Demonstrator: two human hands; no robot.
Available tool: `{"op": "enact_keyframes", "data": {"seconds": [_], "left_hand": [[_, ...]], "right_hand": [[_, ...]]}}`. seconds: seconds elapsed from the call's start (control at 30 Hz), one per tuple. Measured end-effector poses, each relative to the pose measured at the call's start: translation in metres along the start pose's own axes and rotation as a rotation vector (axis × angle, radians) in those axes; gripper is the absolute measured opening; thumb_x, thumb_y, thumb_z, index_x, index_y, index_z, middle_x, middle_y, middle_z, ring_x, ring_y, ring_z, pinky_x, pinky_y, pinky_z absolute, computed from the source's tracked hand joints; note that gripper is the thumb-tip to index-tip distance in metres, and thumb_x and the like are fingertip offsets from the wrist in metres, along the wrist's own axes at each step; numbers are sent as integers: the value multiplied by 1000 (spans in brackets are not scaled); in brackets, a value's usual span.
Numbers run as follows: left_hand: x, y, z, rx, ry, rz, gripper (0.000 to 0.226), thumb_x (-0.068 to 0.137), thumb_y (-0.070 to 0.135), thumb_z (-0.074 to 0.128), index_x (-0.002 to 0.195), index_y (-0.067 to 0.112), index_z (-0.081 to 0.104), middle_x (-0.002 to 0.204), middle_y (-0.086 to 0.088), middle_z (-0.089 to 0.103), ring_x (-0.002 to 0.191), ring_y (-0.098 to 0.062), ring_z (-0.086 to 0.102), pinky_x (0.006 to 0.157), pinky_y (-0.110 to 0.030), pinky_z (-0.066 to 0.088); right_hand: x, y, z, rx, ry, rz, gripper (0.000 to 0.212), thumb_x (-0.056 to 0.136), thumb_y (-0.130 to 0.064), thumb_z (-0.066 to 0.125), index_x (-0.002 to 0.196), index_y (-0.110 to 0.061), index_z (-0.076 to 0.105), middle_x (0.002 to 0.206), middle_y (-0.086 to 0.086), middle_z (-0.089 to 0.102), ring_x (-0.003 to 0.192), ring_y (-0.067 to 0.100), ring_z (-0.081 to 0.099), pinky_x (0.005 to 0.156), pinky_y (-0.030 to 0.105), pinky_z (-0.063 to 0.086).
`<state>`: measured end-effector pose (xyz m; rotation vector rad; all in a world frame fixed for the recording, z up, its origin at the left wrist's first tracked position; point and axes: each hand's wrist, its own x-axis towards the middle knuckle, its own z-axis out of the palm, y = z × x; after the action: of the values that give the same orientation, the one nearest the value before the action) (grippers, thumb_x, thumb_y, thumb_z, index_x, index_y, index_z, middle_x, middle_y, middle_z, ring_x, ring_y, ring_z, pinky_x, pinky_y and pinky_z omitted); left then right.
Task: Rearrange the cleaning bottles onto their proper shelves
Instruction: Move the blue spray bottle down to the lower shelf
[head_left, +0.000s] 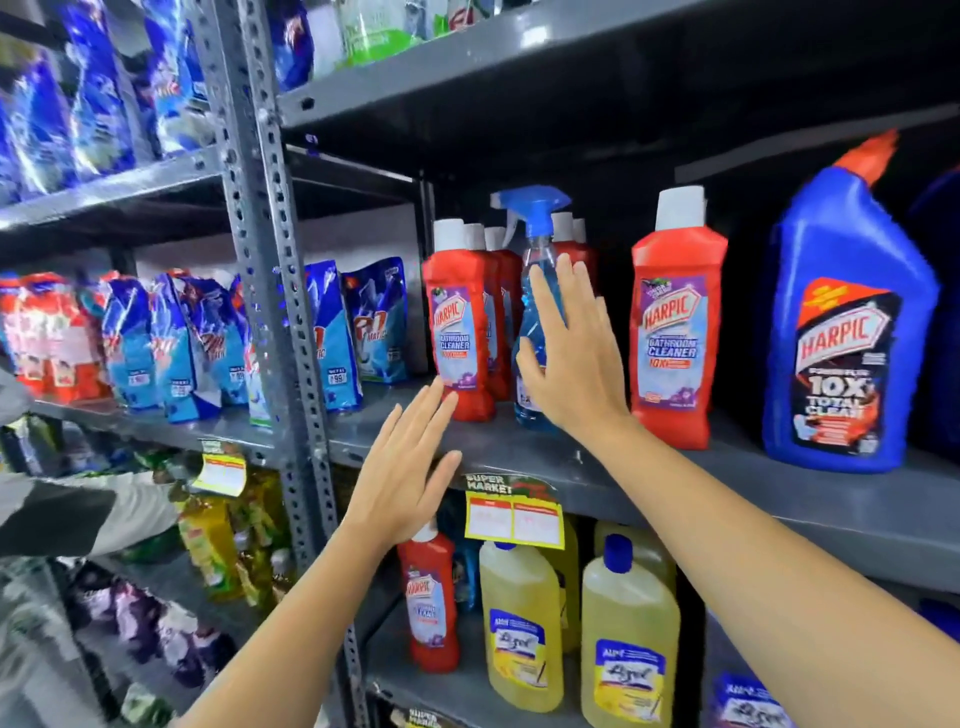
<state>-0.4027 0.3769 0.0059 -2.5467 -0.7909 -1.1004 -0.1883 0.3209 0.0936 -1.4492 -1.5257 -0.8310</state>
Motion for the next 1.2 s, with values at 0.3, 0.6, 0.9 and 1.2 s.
{"op": "enact_keyframes", "data": {"seconds": [0.3,0.6,0.9,1.2], "left_hand": [[-1,-27,23,-24,-22,92,49,102,40,30,125,9,60,152,-8,41,131,-24,48,111,-41,32],[-4,-27,26,-90,74,75,43,97,37,41,115,7,67,116,-9,70,109,-27,64,87,-41,47],[-5,-26,27,-123,117,73,40,97,37,42,111,8,67,112,-7,71,103,-26,64,83,-39,43],[-7,-24,26,-139,92,45,48,98,40,33,115,8,64,114,-8,69,107,-29,60,90,-39,35]], "right_hand": [[9,-3,19,-124,-55,174,71,99,-26,47,158,-17,10,166,16,8,152,34,14,113,48,38],[31,-5,25,331,60,753,91,74,-42,82,147,-14,36,142,10,55,126,28,56,105,42,46],[31,-2,23,457,127,828,48,61,-38,90,95,-23,60,94,-6,70,87,15,70,83,42,59],[12,-50,-15,517,265,633,43,65,-42,85,93,-30,55,95,-8,70,91,10,70,86,41,58]]}}
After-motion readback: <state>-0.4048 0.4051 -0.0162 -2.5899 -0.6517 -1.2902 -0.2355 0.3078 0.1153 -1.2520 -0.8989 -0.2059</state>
